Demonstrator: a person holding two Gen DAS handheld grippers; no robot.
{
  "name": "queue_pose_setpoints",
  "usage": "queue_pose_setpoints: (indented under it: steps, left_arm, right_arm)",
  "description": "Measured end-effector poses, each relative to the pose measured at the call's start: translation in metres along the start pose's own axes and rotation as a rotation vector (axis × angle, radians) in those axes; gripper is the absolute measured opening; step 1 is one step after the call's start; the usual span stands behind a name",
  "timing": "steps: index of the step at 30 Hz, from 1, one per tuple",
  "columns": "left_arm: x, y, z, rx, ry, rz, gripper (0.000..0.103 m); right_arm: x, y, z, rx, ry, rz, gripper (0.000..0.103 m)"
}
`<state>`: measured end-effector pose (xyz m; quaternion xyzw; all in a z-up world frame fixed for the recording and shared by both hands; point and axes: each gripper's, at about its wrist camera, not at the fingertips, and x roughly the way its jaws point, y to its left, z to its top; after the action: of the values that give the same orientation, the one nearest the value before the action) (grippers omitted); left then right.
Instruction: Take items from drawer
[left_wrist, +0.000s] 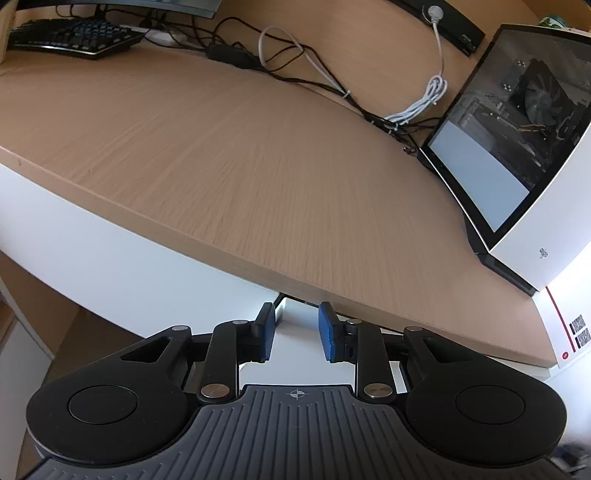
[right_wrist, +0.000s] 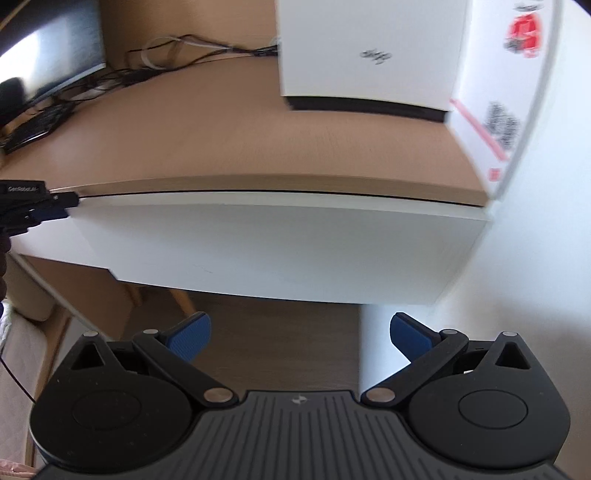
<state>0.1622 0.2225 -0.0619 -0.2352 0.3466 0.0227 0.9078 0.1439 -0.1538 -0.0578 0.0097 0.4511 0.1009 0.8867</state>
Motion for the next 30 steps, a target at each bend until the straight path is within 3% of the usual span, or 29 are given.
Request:
queue_pose_setpoints:
  steps: [3, 7, 11, 14, 17, 20, 26, 30]
  left_arm:
    - [0.000, -0.004, 0.001, 0.008, 0.006, 0.009, 0.029]
    - [0.001, -0.006, 0.001, 0.032, 0.010, 0.007, 0.033]
    - [0.003, -0.008, 0.004, 0.052, 0.022, 0.000, 0.038]
    - [0.003, -0.008, 0.004, 0.071, 0.030, -0.005, 0.038]
    - [0.004, -0.007, 0.006, 0.080, 0.039, -0.018, 0.039]
    - [0.004, -0.006, 0.006, 0.095, 0.043, -0.028, 0.039]
    - [0.005, -0.005, 0.008, 0.087, 0.048, -0.039, 0.039]
    - [0.006, -0.003, 0.008, 0.075, 0.048, -0.043, 0.039]
  right_arm:
    - [0.022, -0.007, -0.006, 0.126, 0.058, 0.047, 0.103]
    - [0.013, 0.005, -0.009, 0.117, -0.046, 0.024, 0.103]
    - [0.026, 0.007, -0.010, 0.127, -0.073, 0.144, 0.103]
    - [0.042, 0.008, -0.016, 0.156, -0.087, 0.086, 0.103]
    - [0.021, 0.024, -0.012, 0.069, -0.226, 0.053, 0.103]
    - [0.008, 0.051, 0.005, -0.141, -0.322, 0.039, 0.103]
    - [0.022, 0.079, 0.044, -0.295, -0.333, 0.071, 0.103]
    - [0.039, 0.079, 0.062, -0.281, -0.258, 0.101, 0.103]
